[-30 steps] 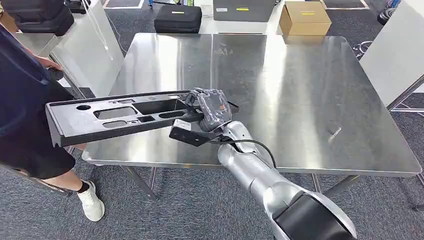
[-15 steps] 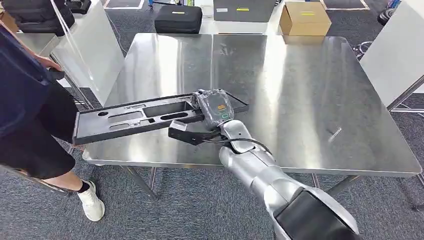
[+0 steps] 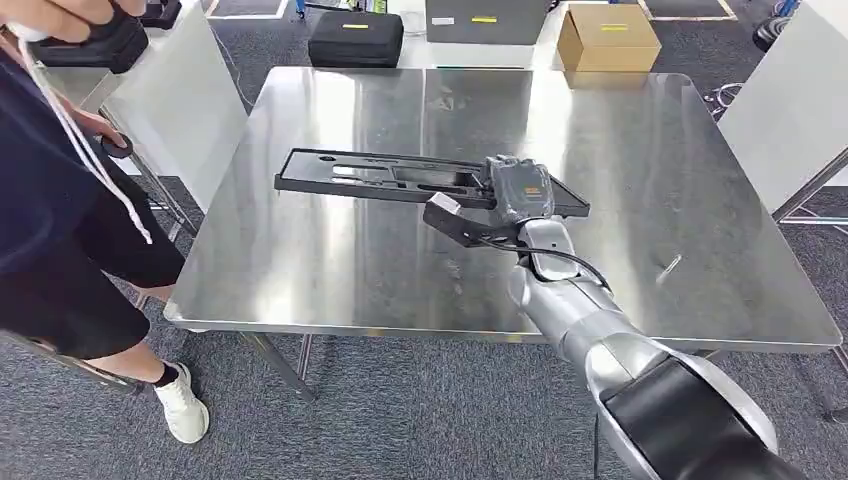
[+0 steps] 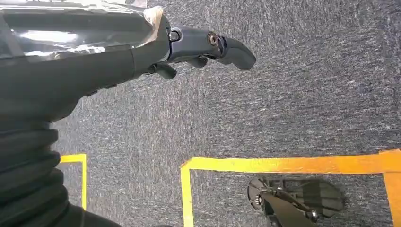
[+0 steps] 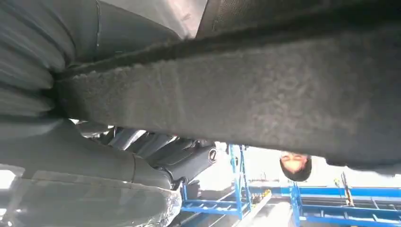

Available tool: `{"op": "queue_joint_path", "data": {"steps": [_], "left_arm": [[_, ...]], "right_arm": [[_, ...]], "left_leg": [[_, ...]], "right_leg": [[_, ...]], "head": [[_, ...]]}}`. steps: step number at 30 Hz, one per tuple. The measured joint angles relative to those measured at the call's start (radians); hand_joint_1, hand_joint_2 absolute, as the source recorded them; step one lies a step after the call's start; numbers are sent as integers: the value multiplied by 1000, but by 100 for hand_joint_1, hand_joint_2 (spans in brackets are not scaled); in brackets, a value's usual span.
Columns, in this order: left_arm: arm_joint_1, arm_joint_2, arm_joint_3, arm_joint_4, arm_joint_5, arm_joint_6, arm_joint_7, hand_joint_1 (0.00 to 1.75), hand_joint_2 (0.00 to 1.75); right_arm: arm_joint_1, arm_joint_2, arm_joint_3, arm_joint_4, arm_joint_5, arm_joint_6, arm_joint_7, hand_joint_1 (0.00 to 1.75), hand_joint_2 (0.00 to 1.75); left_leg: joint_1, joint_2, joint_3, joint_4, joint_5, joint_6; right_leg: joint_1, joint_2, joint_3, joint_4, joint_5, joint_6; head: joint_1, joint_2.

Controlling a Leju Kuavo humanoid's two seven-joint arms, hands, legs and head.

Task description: Take the parts from the cabinet and place them on the table.

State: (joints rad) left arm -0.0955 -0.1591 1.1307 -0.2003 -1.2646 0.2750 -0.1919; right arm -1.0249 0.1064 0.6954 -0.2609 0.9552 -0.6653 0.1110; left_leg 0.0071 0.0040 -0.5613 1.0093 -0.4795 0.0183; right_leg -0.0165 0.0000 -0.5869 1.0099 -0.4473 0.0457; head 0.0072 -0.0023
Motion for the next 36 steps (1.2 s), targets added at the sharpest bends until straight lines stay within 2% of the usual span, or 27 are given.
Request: {"op": "queue_joint_path", "data": {"steps": [7,13,21,24,25,36], "left_arm": [[0,0,0,0,-3,3,-5,0,175],[0,5,-3,0,-11,5,-8,0,175],[0,12,-15,0,-12,6,-25,0,175],[0,13,-15,0,-12,6,-26,0,175],[0,13,-15,0,-11,6,-26,0,175],[0,13,-15,0,-9,40,-36,0,175]], "right_arm": [[-7,-32,-10,8,24,2,65,175,175],[-9,-80,-48,11,15,-9,84,175,175],[-9,-140,-93,13,40,-23,151,175,175],[-9,-154,-101,13,47,-22,154,175,175],[-9,-156,-101,13,51,-23,154,0,0],[-7,-139,-101,13,76,-24,135,0,0]], "left_leg": [[0,-1,0,0,0,0],[-2,-1,0,0,0,0],[-2,-1,0,0,0,0],[-1,0,0,0,0,0],[-1,0,0,0,0,0],[-1,0,0,0,0,0]], "right_leg": [[0,0,0,0,0,0],[-1,0,1,0,0,0],[-1,0,0,0,0,0],[-1,0,0,0,0,0],[-1,0,0,0,0,0],[0,0,0,0,0,0]], "head": [[0,0],[0,0],[0,0],[0,0],[0,0],[0,0]]}}
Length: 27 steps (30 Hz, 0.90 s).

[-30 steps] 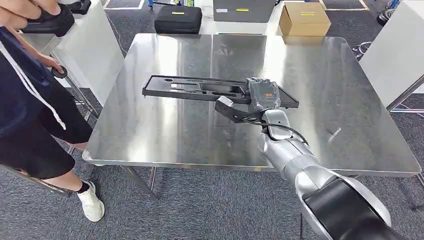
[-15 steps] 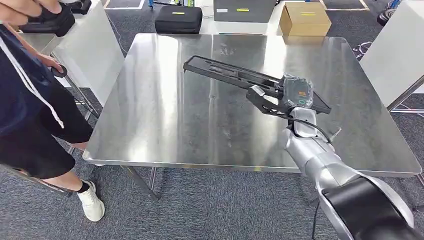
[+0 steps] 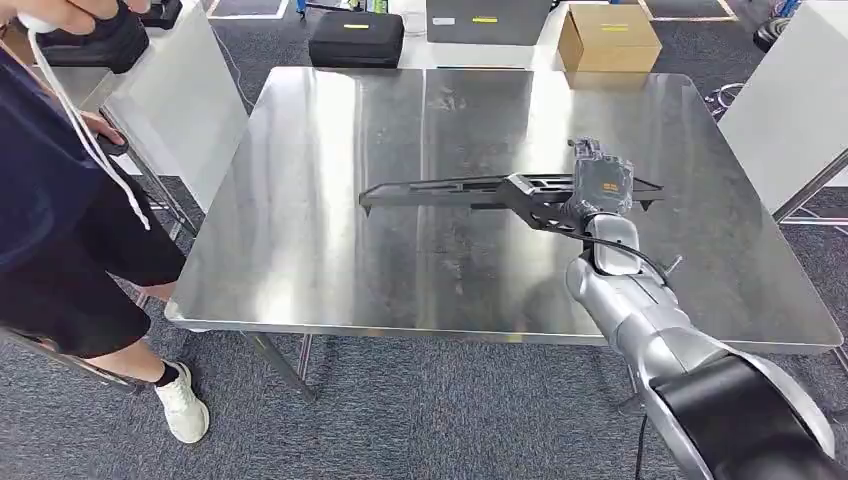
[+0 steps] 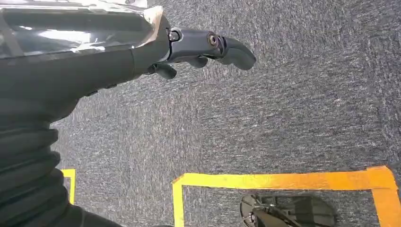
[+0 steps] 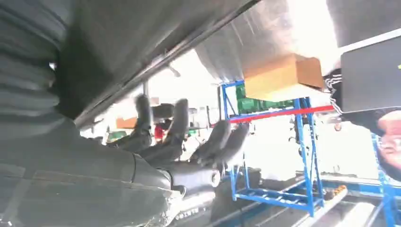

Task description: Take the parts from the cabinet and place them on the table.

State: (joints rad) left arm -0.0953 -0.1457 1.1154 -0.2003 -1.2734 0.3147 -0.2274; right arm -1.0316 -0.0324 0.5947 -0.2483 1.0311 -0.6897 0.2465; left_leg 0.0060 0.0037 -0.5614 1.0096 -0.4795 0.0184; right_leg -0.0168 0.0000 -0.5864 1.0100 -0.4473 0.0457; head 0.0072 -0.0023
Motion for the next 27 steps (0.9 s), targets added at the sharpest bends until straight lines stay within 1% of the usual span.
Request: {"op": "queue_joint_path", "data": {"steps": [6,12,17,20,27], "left_arm": [[0,0,0,0,5,0,10,0,175],[0,0,0,0,5,-1,20,0,175],[0,0,0,0,6,-1,20,0,175],[0,-2,0,0,11,-1,21,0,175],[0,-4,1,0,19,0,5,0,175]], "right_arm": [[3,18,0,0,5,0,-4,0,0],[5,22,1,0,18,0,-5,0,0],[5,22,1,0,19,0,-5,0,0],[8,25,0,0,27,-1,-16,0,0],[15,36,0,0,31,-1,-30,0,0]], "left_leg": [[0,0,0,0,0,0],[0,0,0,0,0,0],[0,0,0,0,0,0],[0,0,0,0,0,0],[0,0,0,0,0,0]], "right_leg": [[0,0,0,0,0,0],[0,0,0,0,0,0],[0,0,0,0,0,0],[0,0,0,0,0,0],[0,0,0,0,0,0]], "head": [[0,0],[0,0],[0,0],[0,0],[0,0]]}}
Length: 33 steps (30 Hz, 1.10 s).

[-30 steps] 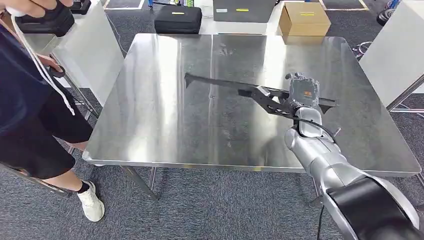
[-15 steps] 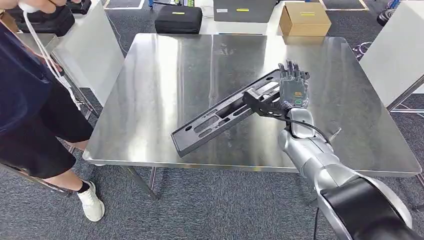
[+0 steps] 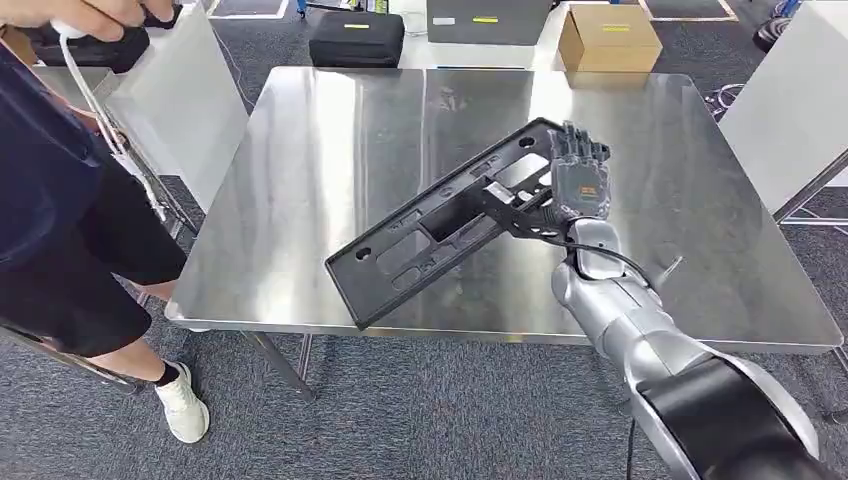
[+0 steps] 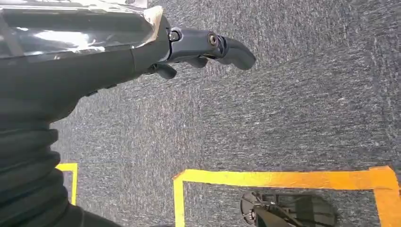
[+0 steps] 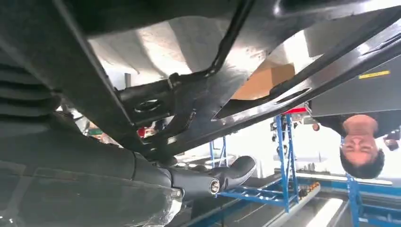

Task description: Take the parts from the cabinet and place them on the table.

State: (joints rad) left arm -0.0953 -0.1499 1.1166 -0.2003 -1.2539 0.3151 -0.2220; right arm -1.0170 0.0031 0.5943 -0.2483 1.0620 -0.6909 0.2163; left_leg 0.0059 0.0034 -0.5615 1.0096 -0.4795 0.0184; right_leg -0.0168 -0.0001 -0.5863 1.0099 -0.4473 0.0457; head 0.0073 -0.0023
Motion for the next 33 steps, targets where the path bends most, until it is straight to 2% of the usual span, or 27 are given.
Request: {"op": "queue_joint_path", "data": {"steps": [11,16,19,26,33], "left_arm": [[0,-4,3,0,8,0,-6,0,175],[0,-4,3,0,8,1,-7,0,175],[0,-4,4,0,7,3,-12,0,175],[1,-4,4,0,7,10,-15,0,175],[2,-3,5,0,7,9,-18,0,175]], "right_arm": [[4,-2,-29,2,-1,25,49,0,0],[4,-15,-37,3,5,44,101,0,0],[5,-36,-56,5,7,61,144,0,0],[7,-87,-92,10,1,63,187,0,0],[7,-133,-138,11,-28,62,170,0,0]], "left_leg": [[0,0,0,0,0,0],[0,0,0,0,0,0],[0,0,0,0,0,0],[-1,0,0,0,0,0],[-1,0,0,0,0,0]], "right_leg": [[0,0,0,0,0,0],[0,0,0,0,0,0],[0,0,0,0,0,0],[-1,0,0,0,0,0],[-1,0,0,0,0,0]], "head": [[0,0],[0,0],[0,0],[0,0],[0,0]]}}
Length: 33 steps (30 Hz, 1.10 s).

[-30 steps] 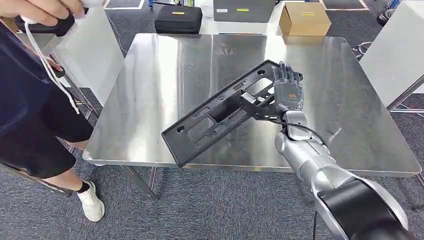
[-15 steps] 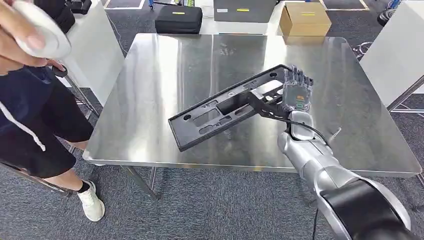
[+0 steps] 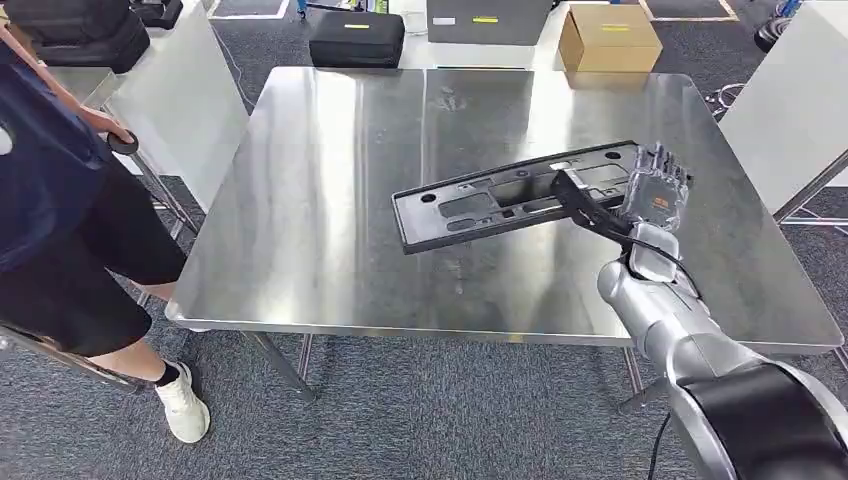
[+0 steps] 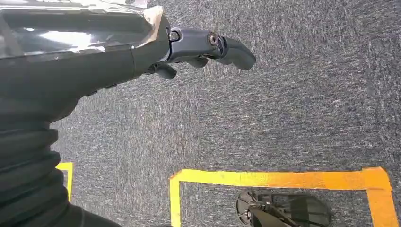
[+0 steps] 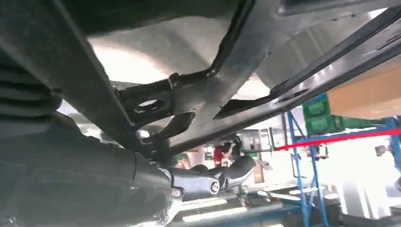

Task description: Take the parts from the cabinet and place them on the table.

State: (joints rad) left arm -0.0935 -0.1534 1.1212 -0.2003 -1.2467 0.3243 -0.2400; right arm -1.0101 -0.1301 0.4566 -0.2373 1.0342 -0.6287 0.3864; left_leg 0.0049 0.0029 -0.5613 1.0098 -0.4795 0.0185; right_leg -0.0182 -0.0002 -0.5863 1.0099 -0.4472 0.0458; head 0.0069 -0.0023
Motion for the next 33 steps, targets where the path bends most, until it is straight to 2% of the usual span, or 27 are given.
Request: {"op": "queue_joint_path", "data": {"steps": [6,9,15,19,25,33], "left_arm": [[0,0,0,0,0,0,0,0,175],[0,0,0,0,0,-1,0,0,175],[0,2,0,0,-4,-10,0,0,175],[0,2,0,0,-4,-10,3,0,175],[0,2,2,0,-2,-10,6,0,175],[0,2,10,0,0,-10,12,0,175]], "right_arm": [[0,-18,-20,0,-7,2,-8,0,0],[0,-20,-31,0,-13,33,-21,0,0],[-6,-22,-39,0,14,193,-32,0,0],[-6,-8,-37,0,28,263,-14,0,0],[-6,8,-37,0,27,301,-8,0,0],[-4,23,-37,0,27,305,-10,0,0]], "left_leg": [[0,0,0,0,0,0],[0,0,0,0,0,0],[0,0,0,0,0,0],[0,0,0,0,0,0],[0,0,0,0,0,0],[0,0,0,0,0,0]], "right_leg": [[0,0,0,0,0,0],[0,0,0,0,0,0],[0,0,0,0,0,0],[0,0,0,0,0,0],[0,0,0,0,0,0],[0,0,0,0,0,0]], "head": [[0,0],[0,0],[0,0],[0,0],[0,0],[0,0]]}}
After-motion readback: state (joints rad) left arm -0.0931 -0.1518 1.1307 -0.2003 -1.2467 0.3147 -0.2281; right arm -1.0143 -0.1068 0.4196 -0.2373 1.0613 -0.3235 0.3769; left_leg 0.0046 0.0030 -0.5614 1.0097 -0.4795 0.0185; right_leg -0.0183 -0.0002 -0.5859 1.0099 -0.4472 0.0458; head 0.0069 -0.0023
